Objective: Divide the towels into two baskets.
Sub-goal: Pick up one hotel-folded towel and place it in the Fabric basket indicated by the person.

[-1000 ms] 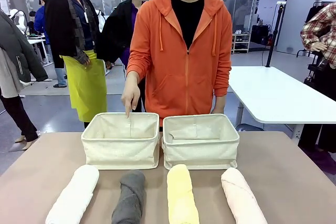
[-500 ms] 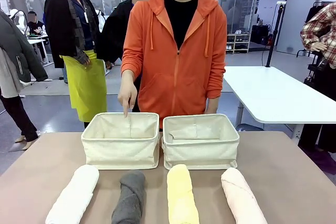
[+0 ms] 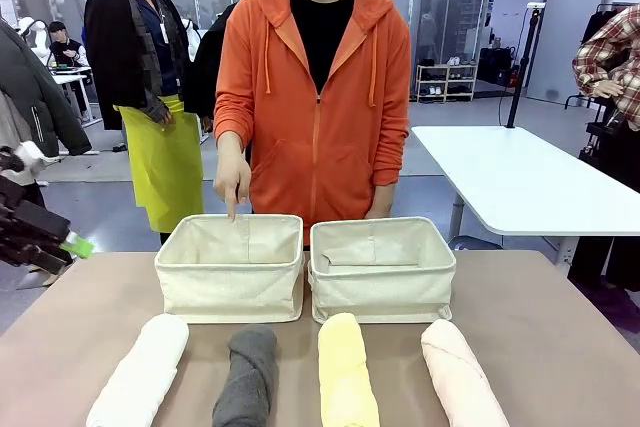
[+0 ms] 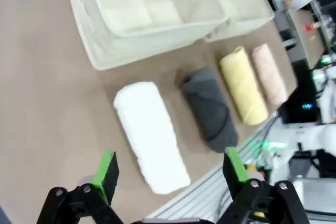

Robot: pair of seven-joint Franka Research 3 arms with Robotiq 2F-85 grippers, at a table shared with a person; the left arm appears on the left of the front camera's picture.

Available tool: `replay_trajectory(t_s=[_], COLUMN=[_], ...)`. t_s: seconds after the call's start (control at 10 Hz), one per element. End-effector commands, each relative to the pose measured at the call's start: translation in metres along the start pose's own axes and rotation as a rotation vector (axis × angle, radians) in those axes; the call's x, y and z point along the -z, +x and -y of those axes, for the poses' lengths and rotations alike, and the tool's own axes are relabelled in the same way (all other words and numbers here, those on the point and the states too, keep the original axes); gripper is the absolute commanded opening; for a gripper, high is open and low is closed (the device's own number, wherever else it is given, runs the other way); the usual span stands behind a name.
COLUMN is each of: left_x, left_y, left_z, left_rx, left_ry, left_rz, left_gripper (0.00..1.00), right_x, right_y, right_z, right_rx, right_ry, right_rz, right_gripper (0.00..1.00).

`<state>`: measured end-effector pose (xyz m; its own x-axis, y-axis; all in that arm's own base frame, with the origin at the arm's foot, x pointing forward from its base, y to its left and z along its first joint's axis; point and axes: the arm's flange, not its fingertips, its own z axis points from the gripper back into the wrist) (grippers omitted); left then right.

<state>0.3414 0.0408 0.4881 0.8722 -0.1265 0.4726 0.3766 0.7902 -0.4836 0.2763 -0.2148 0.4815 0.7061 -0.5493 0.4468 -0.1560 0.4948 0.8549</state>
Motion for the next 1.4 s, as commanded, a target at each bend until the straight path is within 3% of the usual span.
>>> replay_trajectory(t_s=[0.0,0.2,0.7,1.3], left_x=[0.027,0.056,0.117,0.169], left_y=[-0.011,-0.02,-0.035,-0.045], left_z=[0.001,-0.002,0.003,0.008], left_rx=[0.027,0.042,0.026,-0.078], left_ry=[0.107,0.182,0.226,0.216], left_rz=[-0.116,-0.249,-0.379,-0.378], left_gripper=[1.0,1.0,1.0,1.0], right_x=[-0.002,-0.002,-0.002,-0.002], right_y=[0.0,0.0,0.0,0.0], right_z=[-0.002,-0.002,-0.002,-0.002], right_rx=[-0.013,-0.013,-0.013,-0.013], right_ry=[0.02,0.02,0.02,0.02], right_rz=[0.014,0.014,0.014,0.014], right_gripper=[1.0,1.0,1.0,1.0])
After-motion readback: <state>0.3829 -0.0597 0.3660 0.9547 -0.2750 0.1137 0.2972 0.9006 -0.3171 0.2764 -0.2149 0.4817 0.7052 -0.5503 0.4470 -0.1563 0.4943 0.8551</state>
